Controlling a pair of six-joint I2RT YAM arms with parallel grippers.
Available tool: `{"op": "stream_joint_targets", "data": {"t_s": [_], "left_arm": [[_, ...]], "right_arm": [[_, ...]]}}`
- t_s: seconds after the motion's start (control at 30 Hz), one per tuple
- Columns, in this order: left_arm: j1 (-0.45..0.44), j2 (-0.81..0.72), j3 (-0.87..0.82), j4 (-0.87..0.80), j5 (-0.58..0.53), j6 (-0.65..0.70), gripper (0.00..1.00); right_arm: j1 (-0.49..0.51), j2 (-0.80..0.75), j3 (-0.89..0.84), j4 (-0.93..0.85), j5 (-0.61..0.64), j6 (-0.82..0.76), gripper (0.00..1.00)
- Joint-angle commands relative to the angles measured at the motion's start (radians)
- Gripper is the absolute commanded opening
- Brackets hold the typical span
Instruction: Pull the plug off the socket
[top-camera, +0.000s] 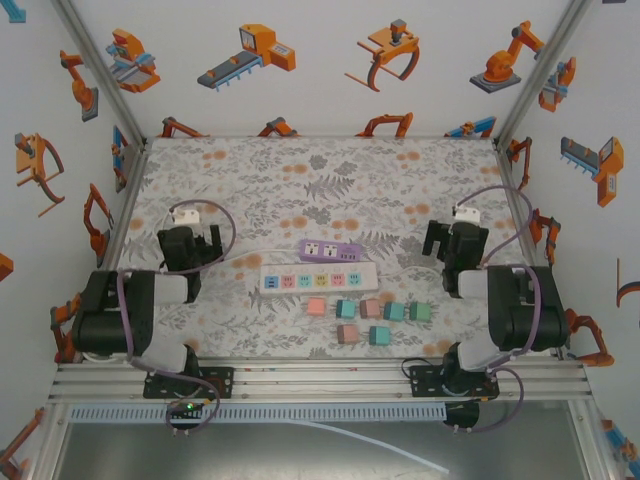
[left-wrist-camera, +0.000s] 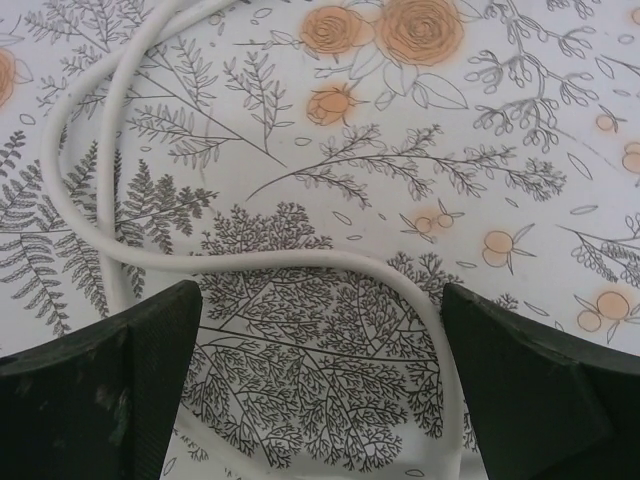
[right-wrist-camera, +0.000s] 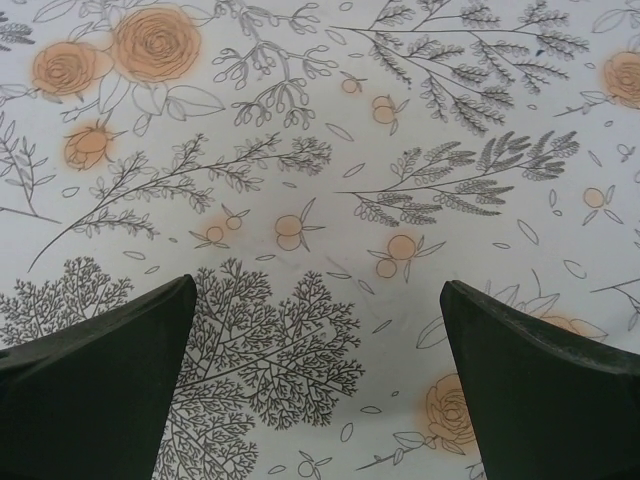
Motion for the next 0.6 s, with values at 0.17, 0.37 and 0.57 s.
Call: {"op": "stream_joint_targets", "data": {"t_s": [0.17,0.37,0.57], "left_arm": [[0.014,-0.001,0.03,0.04,-0.005,-0.045,0.97],[0.014,0.0,0.029,0.049,-0.004,-0.045,0.97],[0.013,0.001,0.03,0.048,-0.005,-0.044,0.97]], "right_arm": [[-0.005,0.005,-0.004,0.131,0.032,0.007,0.99],[-0.006,0.006,0.003,0.12,-0.005,-0.006,0.99],[-0.007,0.003,-0.002,0.122,0.002,-0.007,0.99]]}}
